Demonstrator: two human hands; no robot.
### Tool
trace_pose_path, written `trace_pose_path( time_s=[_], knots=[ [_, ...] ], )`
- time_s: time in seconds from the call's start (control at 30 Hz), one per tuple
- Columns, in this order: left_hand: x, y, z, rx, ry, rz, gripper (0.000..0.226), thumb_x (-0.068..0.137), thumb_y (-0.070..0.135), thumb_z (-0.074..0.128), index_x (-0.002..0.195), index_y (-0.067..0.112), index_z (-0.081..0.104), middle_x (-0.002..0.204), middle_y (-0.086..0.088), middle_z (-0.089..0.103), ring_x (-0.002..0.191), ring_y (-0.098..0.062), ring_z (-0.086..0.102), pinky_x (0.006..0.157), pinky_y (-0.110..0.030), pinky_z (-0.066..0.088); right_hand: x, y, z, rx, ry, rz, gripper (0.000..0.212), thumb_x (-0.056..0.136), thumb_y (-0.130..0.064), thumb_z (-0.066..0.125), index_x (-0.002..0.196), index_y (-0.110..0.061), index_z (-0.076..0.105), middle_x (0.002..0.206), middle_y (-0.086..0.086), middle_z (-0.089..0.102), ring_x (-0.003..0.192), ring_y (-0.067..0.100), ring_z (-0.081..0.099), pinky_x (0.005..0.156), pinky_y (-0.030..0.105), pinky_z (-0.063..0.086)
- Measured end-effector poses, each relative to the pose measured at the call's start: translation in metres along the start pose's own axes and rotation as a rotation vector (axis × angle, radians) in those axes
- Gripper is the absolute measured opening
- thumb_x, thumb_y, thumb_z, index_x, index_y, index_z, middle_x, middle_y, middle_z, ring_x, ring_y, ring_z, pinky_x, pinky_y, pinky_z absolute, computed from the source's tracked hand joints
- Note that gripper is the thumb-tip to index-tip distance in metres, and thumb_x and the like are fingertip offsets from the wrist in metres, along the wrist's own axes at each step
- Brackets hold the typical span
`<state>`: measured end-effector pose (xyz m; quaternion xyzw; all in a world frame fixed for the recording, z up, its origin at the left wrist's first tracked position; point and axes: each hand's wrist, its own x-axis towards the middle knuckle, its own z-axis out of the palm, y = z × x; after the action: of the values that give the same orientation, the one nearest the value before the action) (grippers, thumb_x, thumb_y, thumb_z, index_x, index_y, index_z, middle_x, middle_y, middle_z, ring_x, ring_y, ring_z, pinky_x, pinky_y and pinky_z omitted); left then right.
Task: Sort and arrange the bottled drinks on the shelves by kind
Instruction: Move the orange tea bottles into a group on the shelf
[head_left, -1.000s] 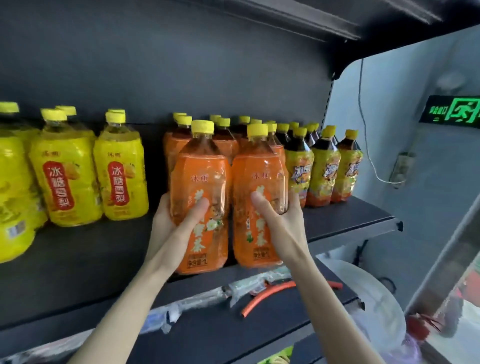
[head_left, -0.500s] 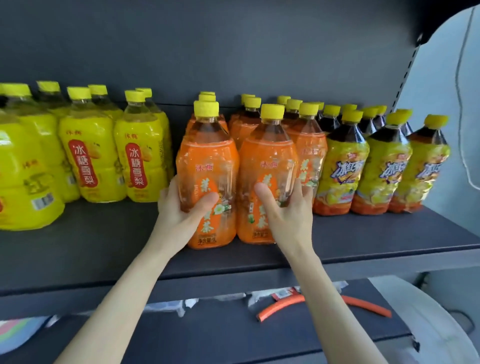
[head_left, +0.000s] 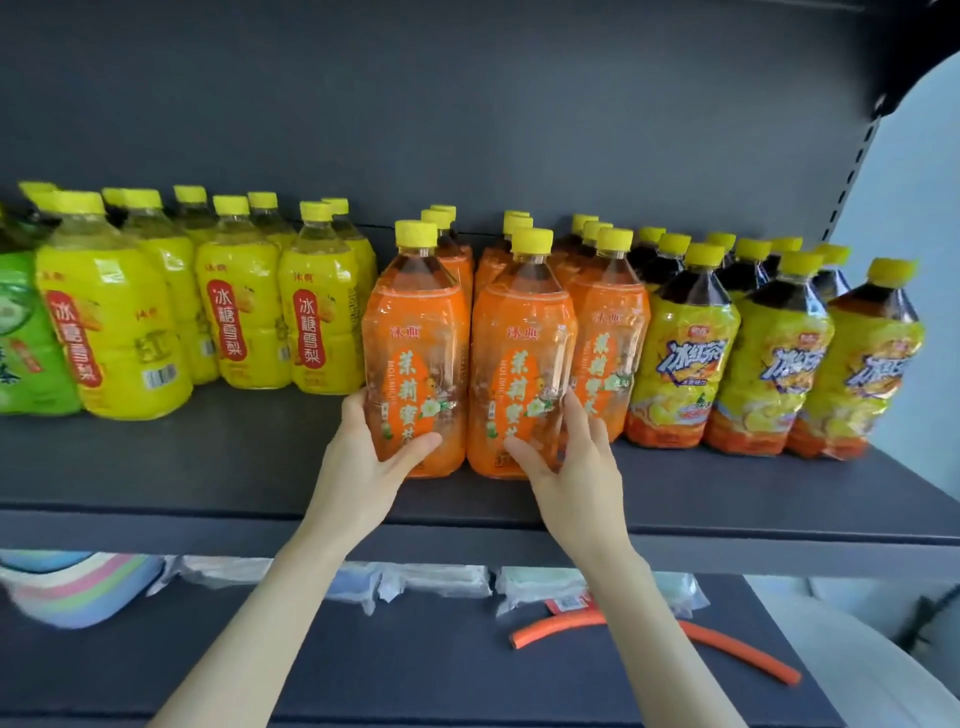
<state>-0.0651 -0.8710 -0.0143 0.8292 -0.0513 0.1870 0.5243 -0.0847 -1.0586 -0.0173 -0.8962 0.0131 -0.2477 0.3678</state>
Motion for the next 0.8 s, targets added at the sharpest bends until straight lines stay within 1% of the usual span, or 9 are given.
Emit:
trace_pose_path(
  time_s=[0.13,0.23,0.33,0.4,0.43,0.53,0.67,0.73,0.8],
  knots=[
    [0.010,0.000,0.005,0.122,0.034,0.006,0.078,0.075,0.044,0.071,0.137,0.015,0.032,0.131,-0.007,0.041,0.119,-0.022,0.046,0.091,-0.028,0.036,0.010,-0.003,-0.001,-0.038,0.043,0.025,0.080,0.084,-0.051,0.063,0.148,-0.017,0.028,0.138,0.006,0.050,0.115,0.028,0.056,0.094,0.041,0.046],
    [0.021,0.000,0.005,0.173,0.014,-0.003,0.078,0.075,0.046,0.070,0.135,0.011,0.034,0.134,-0.009,0.043,0.119,-0.024,0.048,0.092,-0.033,0.041,0.015,-0.005,0.002,-0.029,0.070,0.060,0.070,0.083,-0.050,0.067,0.135,-0.014,0.038,0.130,0.006,0.056,0.111,0.028,0.057,0.091,0.041,0.044],
    [0.030,0.000,0.005,0.225,0.019,-0.017,0.079,0.075,0.049,0.069,0.134,0.011,0.034,0.134,-0.009,0.047,0.119,-0.025,0.050,0.090,-0.036,0.043,0.022,-0.007,0.006,-0.026,0.094,0.066,0.064,0.079,-0.049,0.071,0.122,-0.012,0.042,0.119,0.006,0.059,0.100,0.027,0.059,0.082,0.039,0.049],
    [0.035,-0.001,0.005,0.239,0.023,-0.037,0.077,0.075,0.049,0.069,0.132,0.010,0.036,0.132,-0.009,0.049,0.117,-0.026,0.051,0.088,-0.036,0.044,0.028,-0.007,0.008,-0.039,0.097,0.066,0.058,0.078,-0.049,0.072,0.113,-0.013,0.043,0.111,0.006,0.060,0.089,0.024,0.056,0.072,0.035,0.047],
    [0.037,-0.002,0.006,0.238,0.021,-0.048,0.076,0.075,0.049,0.069,0.130,0.009,0.037,0.131,-0.009,0.050,0.116,-0.026,0.052,0.088,-0.036,0.044,0.031,-0.007,0.009,-0.057,0.095,0.069,0.057,0.078,-0.050,0.072,0.111,-0.014,0.044,0.108,0.006,0.060,0.087,0.024,0.056,0.069,0.033,0.045],
    [0.045,-0.003,0.006,0.236,0.015,-0.062,0.074,0.074,0.050,0.070,0.127,0.009,0.039,0.128,-0.009,0.053,0.114,-0.027,0.054,0.090,-0.040,0.046,0.038,-0.009,0.013,-0.152,0.112,0.069,0.061,0.078,-0.056,0.069,0.114,-0.013,0.046,0.107,0.005,0.062,0.092,0.026,0.062,0.065,0.029,0.040],
    [0.053,-0.004,0.008,0.243,0.016,-0.061,0.073,0.074,0.051,0.069,0.127,0.009,0.039,0.128,-0.009,0.054,0.115,-0.027,0.055,0.092,-0.041,0.045,0.043,-0.013,0.017,-0.222,0.125,0.079,0.063,0.078,-0.059,0.066,0.113,-0.011,0.045,0.104,0.007,0.065,0.090,0.026,0.065,0.068,0.029,0.046],
    [0.054,-0.004,0.010,0.254,0.031,-0.051,0.074,0.075,0.051,0.068,0.128,0.009,0.039,0.128,-0.009,0.054,0.115,-0.027,0.055,0.092,-0.041,0.045,0.043,-0.013,0.019,-0.215,0.129,0.079,0.062,0.079,-0.057,0.066,0.114,-0.010,0.046,0.103,0.008,0.066,0.090,0.026,0.066,0.069,0.029,0.046],
    [0.052,-0.005,0.011,0.259,0.052,-0.035,0.076,0.075,0.051,0.068,0.129,0.009,0.037,0.128,-0.009,0.055,0.114,-0.028,0.056,0.091,-0.040,0.046,0.041,-0.013,0.020,-0.202,0.134,0.063,0.060,0.081,-0.053,0.066,0.117,-0.008,0.049,0.104,0.010,0.067,0.093,0.027,0.065,0.072,0.030,0.047]
  ],
)
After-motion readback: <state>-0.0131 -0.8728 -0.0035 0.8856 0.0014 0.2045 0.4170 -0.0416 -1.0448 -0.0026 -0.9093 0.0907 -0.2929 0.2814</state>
